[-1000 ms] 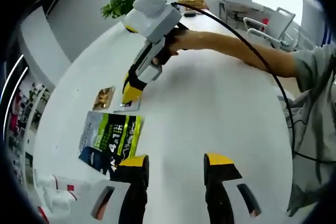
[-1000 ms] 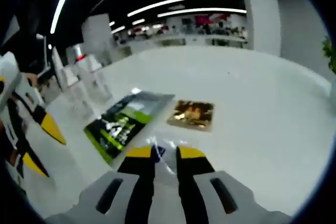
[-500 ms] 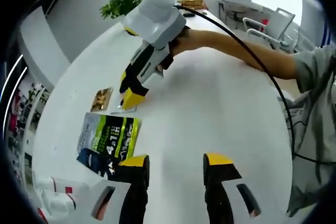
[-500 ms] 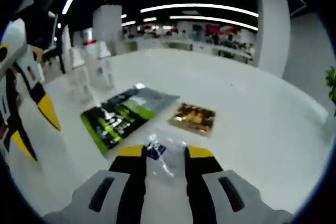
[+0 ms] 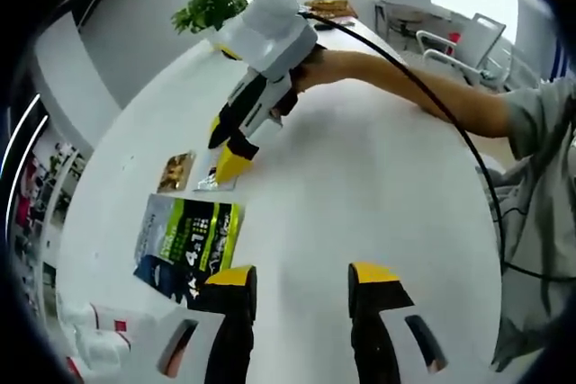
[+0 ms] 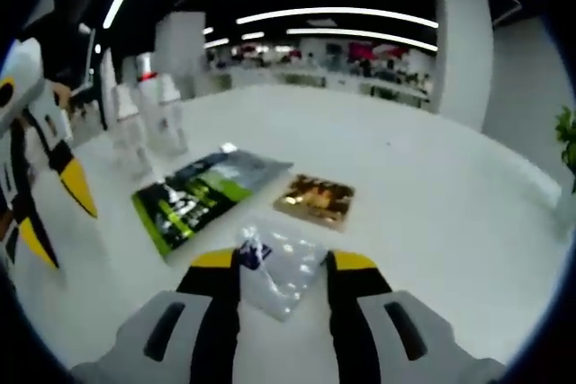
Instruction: Arrange the skincare products in the storage area until every visible bottle or jar stands upright without overlapping.
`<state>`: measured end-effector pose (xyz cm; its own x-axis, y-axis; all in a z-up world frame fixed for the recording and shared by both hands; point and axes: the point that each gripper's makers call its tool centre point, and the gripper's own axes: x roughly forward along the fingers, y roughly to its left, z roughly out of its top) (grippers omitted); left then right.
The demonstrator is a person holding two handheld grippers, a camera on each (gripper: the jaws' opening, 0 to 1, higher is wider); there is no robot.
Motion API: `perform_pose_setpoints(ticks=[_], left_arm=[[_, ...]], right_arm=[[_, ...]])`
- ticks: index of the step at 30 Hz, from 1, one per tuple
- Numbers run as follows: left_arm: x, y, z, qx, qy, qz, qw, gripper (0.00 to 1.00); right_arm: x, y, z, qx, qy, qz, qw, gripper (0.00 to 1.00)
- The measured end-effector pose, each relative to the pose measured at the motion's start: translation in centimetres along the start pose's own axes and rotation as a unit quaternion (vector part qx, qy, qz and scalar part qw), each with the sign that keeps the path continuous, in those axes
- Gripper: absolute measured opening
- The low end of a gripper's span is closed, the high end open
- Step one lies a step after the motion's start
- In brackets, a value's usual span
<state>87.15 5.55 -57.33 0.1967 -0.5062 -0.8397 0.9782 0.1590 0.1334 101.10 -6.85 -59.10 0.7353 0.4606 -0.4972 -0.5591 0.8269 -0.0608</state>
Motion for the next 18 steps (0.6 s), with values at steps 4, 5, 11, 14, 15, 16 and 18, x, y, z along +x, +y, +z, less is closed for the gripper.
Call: perform_pose_setpoints(ticks=[4, 5, 11, 14, 15, 16, 18], left_arm=[[0.1, -0.1, -0.2, 0.002, 0.003, 0.000, 1.0000, 0.41], [0.1, -0.1, -0.3, 0.003, 0.004, -0.001, 1.0000, 0.41], [0.0, -0.2, -0.3, 0.004, 0.001, -0.002, 1.0000, 0.41], [0.0, -0.1, -0.3, 0.001, -0.002, -0.002, 1.0000, 0.41], [-0.1, -0.1, -0.3, 0.001, -0.003, -0.001, 1.0000, 0.41], [-0.1, 0.0, -0.3, -0.001, -0.005, 0.000, 1.0000, 0.41], [-0.3, 0.1, -0.4, -0.002, -0.010, 0.002, 0.9999, 0.41]], right_arm=[[0.1, 0.1, 0.0, -0.001, -0.002, 0.003, 1.0000, 0.36], [0.1, 0.0, 0.0, 0.000, -0.002, 0.004, 1.0000, 0.36], [-0.4, -0.7, 0.7, 0.026, -0.011, -0.002, 0.9996, 0.33], [-0.8, -0.4, 1.5, 0.047, -0.027, 0.014, 0.9984, 0.37], [-0.8, -0.3, 1.5, 0.044, -0.027, 0.014, 0.9986, 0.38], [-0.8, -0.2, 1.5, 0.044, -0.026, 0.014, 0.9986, 0.38], [-0.7, -0.2, 1.5, 0.039, -0.026, 0.011, 0.9988, 0.38]])
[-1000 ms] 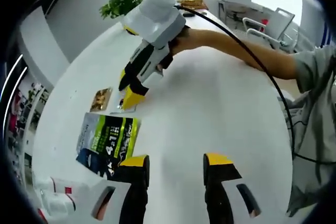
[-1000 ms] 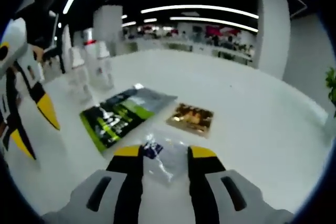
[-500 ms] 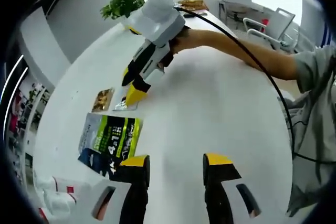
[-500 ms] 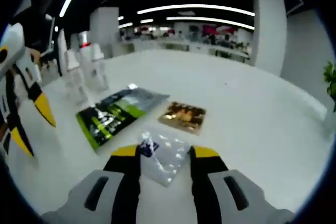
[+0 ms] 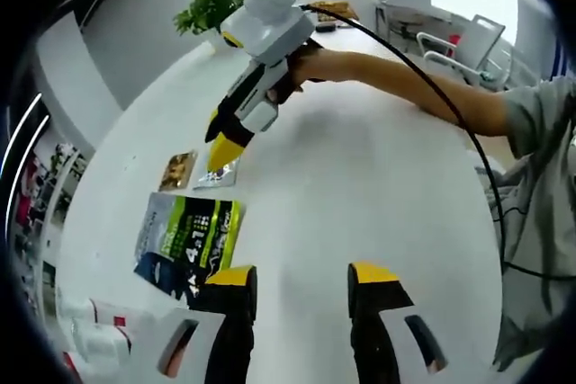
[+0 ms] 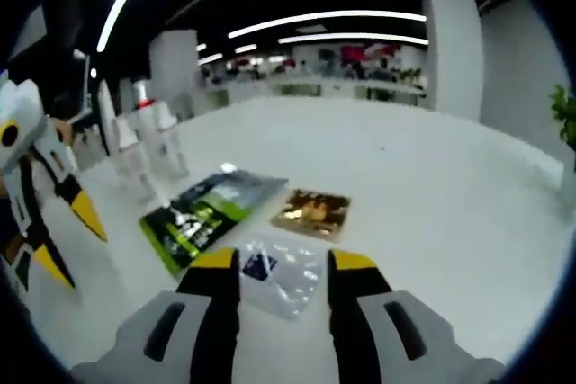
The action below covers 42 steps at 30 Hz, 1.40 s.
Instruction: Arrange the skincare products in the storage area until every visible bottle or jar stands upright without overlapping.
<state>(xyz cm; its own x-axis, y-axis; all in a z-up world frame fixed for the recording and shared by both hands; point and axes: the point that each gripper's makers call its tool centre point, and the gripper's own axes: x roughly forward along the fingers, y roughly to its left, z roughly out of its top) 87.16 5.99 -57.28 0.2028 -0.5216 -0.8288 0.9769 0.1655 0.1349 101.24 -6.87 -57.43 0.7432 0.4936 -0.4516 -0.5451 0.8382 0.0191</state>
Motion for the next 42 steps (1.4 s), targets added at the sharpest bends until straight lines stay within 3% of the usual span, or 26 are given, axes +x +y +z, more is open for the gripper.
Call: perform_pose_setpoints(ticks=[6, 9, 14, 19, 22, 25, 27, 30, 32, 36, 39, 42], left_arm=[[-1.1, 1.5, 1.0, -0.019, -0.048, 0.036, 0.9980, 0.41], [-2.0, 2.3, 2.1, -0.032, -0.091, 0.052, 0.9940, 0.42], [-3.4, 2.6, 3.5, -0.041, -0.137, 0.070, 0.9872, 0.43], [-5.0, 3.2, 5.4, -0.044, -0.198, 0.110, 0.9731, 0.49], [-5.9, 2.3, 6.6, -0.075, -0.237, 0.088, 0.9645, 0.51], [-7.4, 1.9, 7.9, -0.081, -0.277, 0.085, 0.9538, 0.53], [-8.1, 1.7, 8.5, -0.092, -0.300, 0.081, 0.9462, 0.57], [-8.8, 1.8, 8.8, -0.102, -0.307, 0.079, 0.9430, 0.58], [-9.4, 2.5, 9.1, -0.106, -0.320, 0.095, 0.9367, 0.60], [-10.2, 3.0, 9.5, -0.111, -0.337, 0.102, 0.9293, 0.69], [-11.0, 3.9, 9.8, -0.112, -0.348, 0.121, 0.9229, 0.78], [-11.9, 4.5, 10.1, -0.115, -0.357, 0.134, 0.9173, 0.87]], right_arm=[[-0.2, 0.2, 0.8, 0.005, -0.024, 0.004, 0.9997, 0.48], [-0.4, 0.3, 1.3, 0.005, -0.035, 0.004, 0.9994, 0.50], [-0.7, 0.7, 2.3, -0.004, -0.059, -0.002, 0.9982, 0.52], [-1.1, 1.2, 3.2, -0.007, -0.083, 0.000, 0.9965, 0.59], [-1.3, 1.1, 3.8, -0.007, -0.103, -0.002, 0.9946, 0.62], [-1.4, 1.3, 4.3, -0.005, -0.118, 0.000, 0.9930, 0.66], [-1.6, 1.8, 5.2, 0.001, -0.145, 0.014, 0.9893, 0.73], [-2.2, 2.2, 6.4, 0.007, -0.180, 0.022, 0.9835, 0.79], [-2.7, 2.0, 7.0, 0.006, -0.202, 0.013, 0.9794, 0.80], [-2.7, 2.1, 7.3, 0.004, -0.208, 0.014, 0.9780, 0.87], [-1.8, 4.0, 6.9, 0.003, -0.199, 0.048, 0.9789, 0.99], [-1.7, 4.8, 7.2, -0.009, -0.204, 0.055, 0.9773, 1.00]])
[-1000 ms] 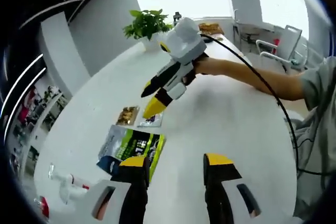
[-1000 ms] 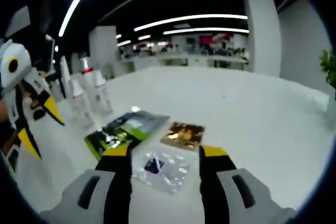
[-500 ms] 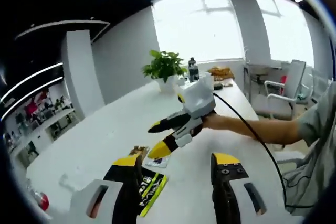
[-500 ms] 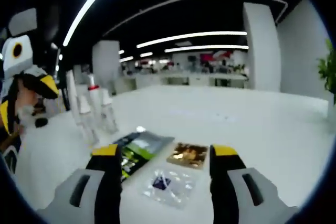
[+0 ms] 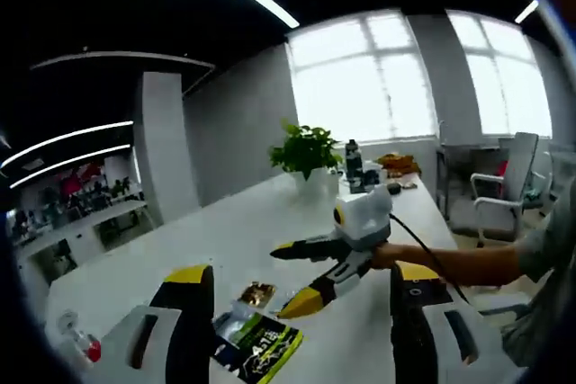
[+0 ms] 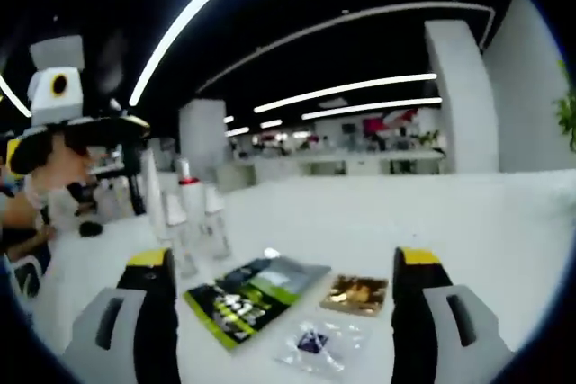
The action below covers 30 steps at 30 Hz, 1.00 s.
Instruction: Arrange the skincare products in the storage area until every visible bottle or jar stands upright without overlapping.
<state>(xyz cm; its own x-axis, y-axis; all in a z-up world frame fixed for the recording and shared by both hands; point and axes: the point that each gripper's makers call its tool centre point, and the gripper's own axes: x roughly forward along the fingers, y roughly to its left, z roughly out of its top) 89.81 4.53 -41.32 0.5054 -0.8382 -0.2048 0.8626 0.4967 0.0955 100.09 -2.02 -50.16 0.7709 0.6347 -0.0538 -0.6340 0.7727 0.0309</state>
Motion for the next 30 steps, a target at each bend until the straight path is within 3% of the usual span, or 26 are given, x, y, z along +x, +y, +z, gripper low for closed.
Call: perform_pose_setpoints(ticks=[3, 7, 9, 12, 18, 22, 24, 27, 30], left_arm=[[-0.4, 0.7, 1.1, -0.009, -0.019, 0.014, 0.9997, 0.99], [-1.1, 2.1, 2.0, -0.029, -0.030, 0.041, 0.9983, 1.00], [-1.6, 2.5, 2.6, -0.034, -0.036, 0.042, 0.9979, 1.00], [-2.9, 3.2, 3.9, -0.032, -0.050, 0.058, 0.9966, 1.00], [-7.2, 4.2, 7.3, -0.001, -0.080, 0.102, 0.9916, 1.00], [-9.9, 4.6, 8.5, 0.027, -0.087, 0.132, 0.9871, 1.00], [-11.3, 5.0, 8.2, 0.057, -0.060, 0.146, 0.9859, 1.00], [-13.4, 5.8, 7.5, 0.051, -0.041, 0.181, 0.9814, 1.00], [-15.4, 5.9, 7.1, 0.047, -0.045, 0.186, 0.9803, 1.00]], right_arm=[[-0.1, 0.6, 0.8, -0.019, -0.010, -0.001, 0.9998, 1.00], [-0.4, 1.5, 3.3, -0.021, -0.049, 0.002, 0.9986, 1.00], [-0.7, 2.5, 5.3, -0.016, -0.089, 0.012, 0.9958, 1.00], [-1.2, 3.3, 6.8, -0.011, -0.106, 0.014, 0.9942, 1.00], [-3.5, 5.7, 12.3, -0.085, -0.151, -0.012, 0.9849, 1.00], [-4.8, 8.1, 14.6, -0.135, -0.151, -0.005, 0.9793, 1.00], [-5.8, 10.1, 14.9, -0.184, -0.135, 0.009, 0.9736, 1.00], [-7.2, 12.6, 14.7, -0.204, -0.128, 0.043, 0.9696, 1.00], [-8.7, 13.9, 13.5, -0.213, -0.090, 0.062, 0.9710, 1.00]])
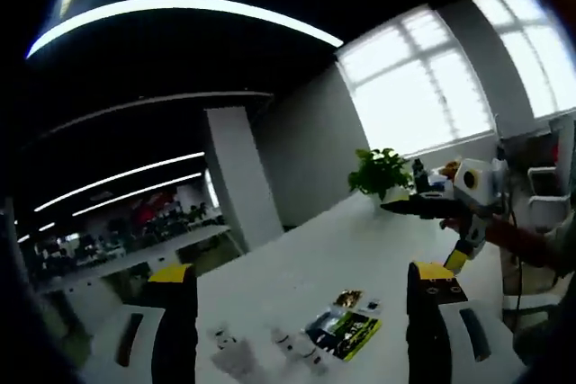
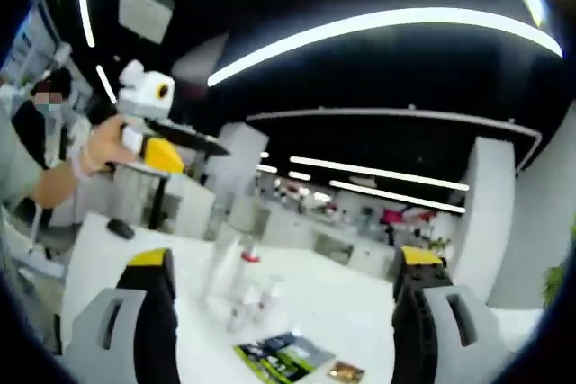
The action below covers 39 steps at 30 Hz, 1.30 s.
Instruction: Arrange the skincare products in the storage area until every visible bottle or jar stands upright without overlapping.
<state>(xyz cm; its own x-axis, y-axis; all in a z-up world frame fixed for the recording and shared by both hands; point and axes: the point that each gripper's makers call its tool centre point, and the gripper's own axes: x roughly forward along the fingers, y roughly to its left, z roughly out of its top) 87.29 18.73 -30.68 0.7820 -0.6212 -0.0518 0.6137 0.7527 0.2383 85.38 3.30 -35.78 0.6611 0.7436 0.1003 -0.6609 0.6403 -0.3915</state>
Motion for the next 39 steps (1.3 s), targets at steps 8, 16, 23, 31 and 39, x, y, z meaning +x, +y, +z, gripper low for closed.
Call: perform_pose_setpoints(ticks=[8, 16, 23, 31, 39], left_arm=[[-3.9, -1.3, -2.0, -0.003, -0.003, 0.001, 1.0000, 0.99], [-8.2, -1.4, -4.5, -0.029, -0.008, 0.014, 0.9995, 0.99], [-12.4, -0.2, -8.3, -0.051, -0.011, 0.068, 0.9963, 0.96], [-16.7, 3.1, -11.5, -0.111, -0.046, 0.156, 0.9803, 0.96], [-19.3, 4.1, -16.6, -0.143, -0.014, 0.215, 0.9658, 0.96]], right_arm=[[-4.0, 1.1, -0.7, -0.016, 0.049, -0.011, 0.9986, 1.00], [-7.9, 1.9, 0.3, -0.005, 0.045, -0.041, 0.9981, 1.00], [-11.0, 1.2, 0.2, 0.037, 0.033, -0.098, 0.9939, 1.00], [-15.8, -0.4, 0.5, 0.061, 0.008, -0.184, 0.9810, 0.96], [-17.9, -0.1, -1.8, 0.010, 0.060, -0.230, 0.9713, 1.00]])
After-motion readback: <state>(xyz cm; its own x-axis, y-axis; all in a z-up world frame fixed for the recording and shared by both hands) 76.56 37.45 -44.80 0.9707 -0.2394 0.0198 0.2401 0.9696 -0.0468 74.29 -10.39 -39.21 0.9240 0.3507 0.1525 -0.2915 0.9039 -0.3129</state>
